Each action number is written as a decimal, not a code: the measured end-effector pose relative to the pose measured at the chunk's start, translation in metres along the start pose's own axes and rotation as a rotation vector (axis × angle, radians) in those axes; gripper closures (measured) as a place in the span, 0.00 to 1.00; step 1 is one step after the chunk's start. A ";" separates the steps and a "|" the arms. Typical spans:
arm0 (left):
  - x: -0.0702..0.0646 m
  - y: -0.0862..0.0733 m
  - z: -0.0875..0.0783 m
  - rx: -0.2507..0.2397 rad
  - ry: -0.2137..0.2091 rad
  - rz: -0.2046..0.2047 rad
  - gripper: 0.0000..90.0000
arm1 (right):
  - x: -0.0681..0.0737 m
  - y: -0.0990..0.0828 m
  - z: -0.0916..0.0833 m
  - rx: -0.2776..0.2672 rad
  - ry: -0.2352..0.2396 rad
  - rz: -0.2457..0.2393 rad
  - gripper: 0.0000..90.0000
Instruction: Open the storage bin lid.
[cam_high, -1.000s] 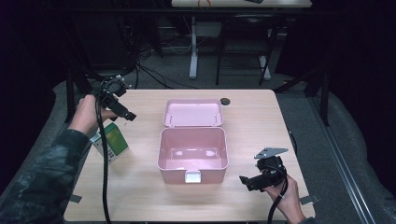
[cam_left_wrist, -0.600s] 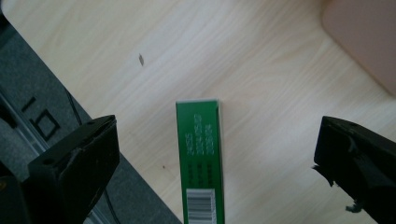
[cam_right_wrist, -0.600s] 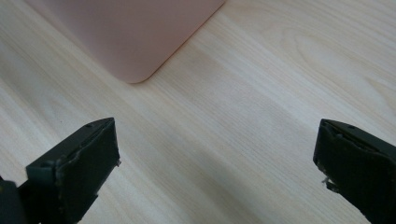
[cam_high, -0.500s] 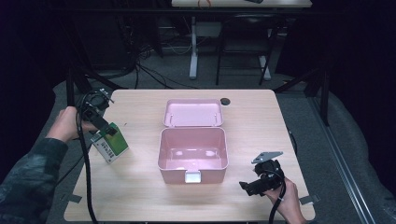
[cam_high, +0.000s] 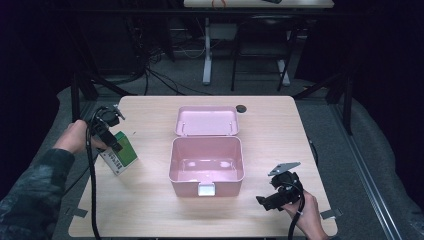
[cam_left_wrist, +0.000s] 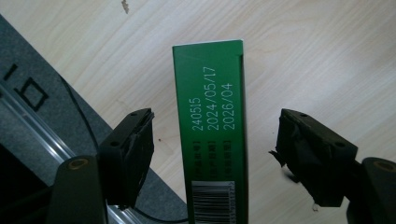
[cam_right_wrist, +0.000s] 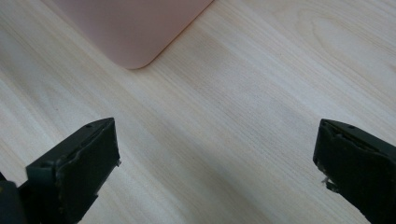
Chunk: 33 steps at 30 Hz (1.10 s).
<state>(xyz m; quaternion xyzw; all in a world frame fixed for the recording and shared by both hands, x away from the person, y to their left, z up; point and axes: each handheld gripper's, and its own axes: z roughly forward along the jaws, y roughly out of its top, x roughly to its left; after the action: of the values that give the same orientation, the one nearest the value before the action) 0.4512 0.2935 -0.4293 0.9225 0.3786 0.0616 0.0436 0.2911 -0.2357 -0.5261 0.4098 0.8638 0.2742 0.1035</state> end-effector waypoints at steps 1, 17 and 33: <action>-0.001 0.000 0.001 0.008 -0.004 0.004 0.37 | 0.000 0.000 0.000 0.000 0.000 -0.001 0.00; 0.002 0.002 0.009 0.076 -0.040 -0.006 0.68 | 0.002 0.000 0.003 0.025 -0.008 -0.015 0.00; -0.007 0.005 0.005 0.105 -0.028 0.045 0.71 | 0.001 -0.001 0.004 0.036 -0.036 -0.039 0.00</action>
<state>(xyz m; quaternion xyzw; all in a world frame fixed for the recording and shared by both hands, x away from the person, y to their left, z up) 0.4499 0.2848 -0.4339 0.9326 0.3596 0.0295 -0.0011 0.2919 -0.2336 -0.5301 0.3994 0.8745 0.2491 0.1172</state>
